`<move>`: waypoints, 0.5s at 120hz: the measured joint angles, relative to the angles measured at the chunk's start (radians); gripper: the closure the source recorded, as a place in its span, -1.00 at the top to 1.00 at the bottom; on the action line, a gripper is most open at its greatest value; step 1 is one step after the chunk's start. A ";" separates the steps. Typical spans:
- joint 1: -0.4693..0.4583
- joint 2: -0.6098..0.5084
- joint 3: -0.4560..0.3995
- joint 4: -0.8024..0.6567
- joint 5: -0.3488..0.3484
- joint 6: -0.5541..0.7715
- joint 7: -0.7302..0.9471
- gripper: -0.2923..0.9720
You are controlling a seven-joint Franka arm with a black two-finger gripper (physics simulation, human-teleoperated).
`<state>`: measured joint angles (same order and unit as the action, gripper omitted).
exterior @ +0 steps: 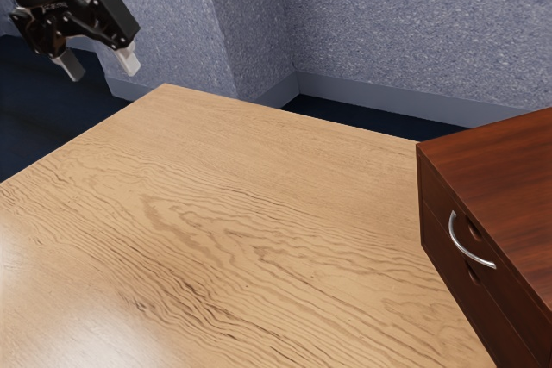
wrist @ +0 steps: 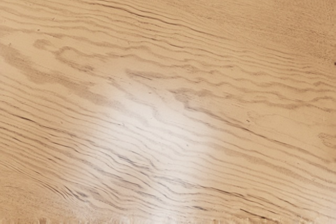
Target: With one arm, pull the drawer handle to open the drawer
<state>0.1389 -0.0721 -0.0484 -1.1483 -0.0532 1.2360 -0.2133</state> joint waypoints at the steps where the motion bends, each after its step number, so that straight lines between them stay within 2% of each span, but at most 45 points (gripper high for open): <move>1: -0.015 -0.001 -0.007 -0.004 0.000 -0.003 -0.011 0.54; 7: -0.108 -0.011 -0.035 -0.039 0.002 -0.016 -0.076 0.54; 12: -0.149 -0.046 -0.050 -0.099 0.003 -0.012 -0.129 0.53; 22: -0.129 -0.130 -0.061 -0.216 0.006 0.014 -0.225 0.53; 38: -0.116 -0.165 -0.064 -0.240 0.008 0.042 -0.353 0.53; 46: -0.113 -0.164 -0.075 -0.254 -0.018 0.077 -0.406 0.53; 60: -0.111 -0.154 -0.075 -0.506 -0.140 0.306 -0.462 0.52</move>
<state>0.0281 -0.2258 -0.1234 -1.6541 -0.1936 1.5425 -0.6756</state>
